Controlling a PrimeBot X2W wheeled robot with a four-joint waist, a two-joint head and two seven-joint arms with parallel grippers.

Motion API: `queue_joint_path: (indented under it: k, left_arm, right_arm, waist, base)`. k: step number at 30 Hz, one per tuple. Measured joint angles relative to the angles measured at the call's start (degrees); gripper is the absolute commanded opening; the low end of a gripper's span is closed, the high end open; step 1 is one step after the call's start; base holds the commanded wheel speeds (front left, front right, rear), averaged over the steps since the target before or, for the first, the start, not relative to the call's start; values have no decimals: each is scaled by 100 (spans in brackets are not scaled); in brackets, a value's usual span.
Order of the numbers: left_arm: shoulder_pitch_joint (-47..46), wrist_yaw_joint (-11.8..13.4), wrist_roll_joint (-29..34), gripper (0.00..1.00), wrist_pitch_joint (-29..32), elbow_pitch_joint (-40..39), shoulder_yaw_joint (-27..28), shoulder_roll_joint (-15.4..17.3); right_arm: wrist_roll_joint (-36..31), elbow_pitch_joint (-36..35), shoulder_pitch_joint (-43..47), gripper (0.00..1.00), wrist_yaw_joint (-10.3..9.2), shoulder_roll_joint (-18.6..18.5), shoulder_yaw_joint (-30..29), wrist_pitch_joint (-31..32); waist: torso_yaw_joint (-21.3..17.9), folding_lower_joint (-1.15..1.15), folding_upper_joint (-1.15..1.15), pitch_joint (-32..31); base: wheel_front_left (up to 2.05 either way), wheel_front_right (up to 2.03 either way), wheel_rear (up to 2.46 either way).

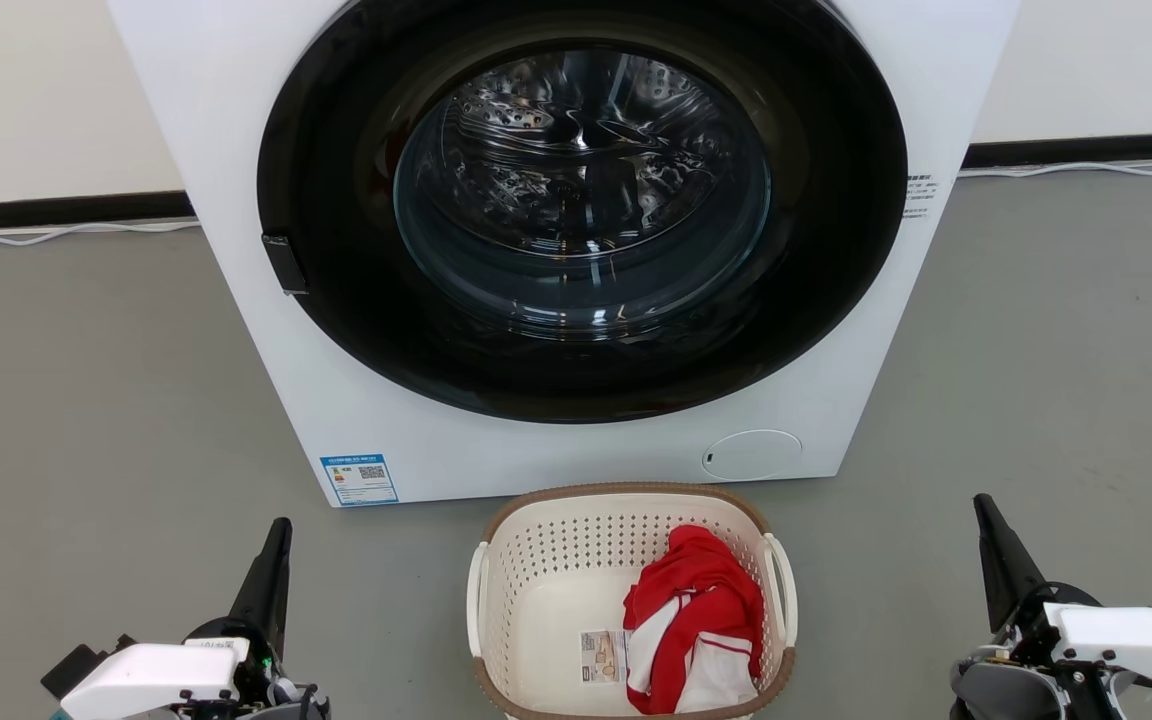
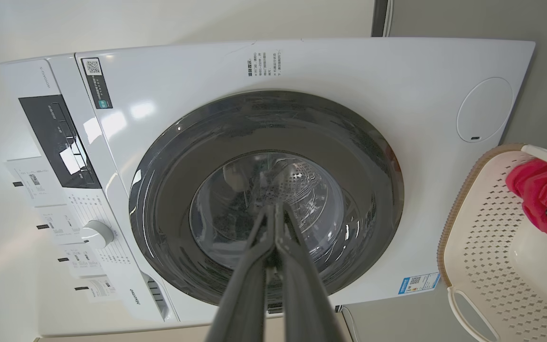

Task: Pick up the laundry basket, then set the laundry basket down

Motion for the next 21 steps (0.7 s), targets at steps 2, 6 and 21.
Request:
queue_joint_path:
  k: [2,6,21]
  left_arm:
    - [0,0,0,0,0,0,0,0]
    - [0,0,0,0,0,0,0,0]
    - [0,0,0,0,0,-1,0,0]
  right_arm:
    - [0,0,0,0,0,0,0,0]
    - [0,0,0,0,0,0,0,0]
    - [0,0,0,0,0,0,0,0]
  waist:
    - [0,0,0,0]
    - [0,0,0,0]
    - [0,0,0,0]
  base:
    - [0,0,0]
    - [0,0,0]
    - [0,0,0]
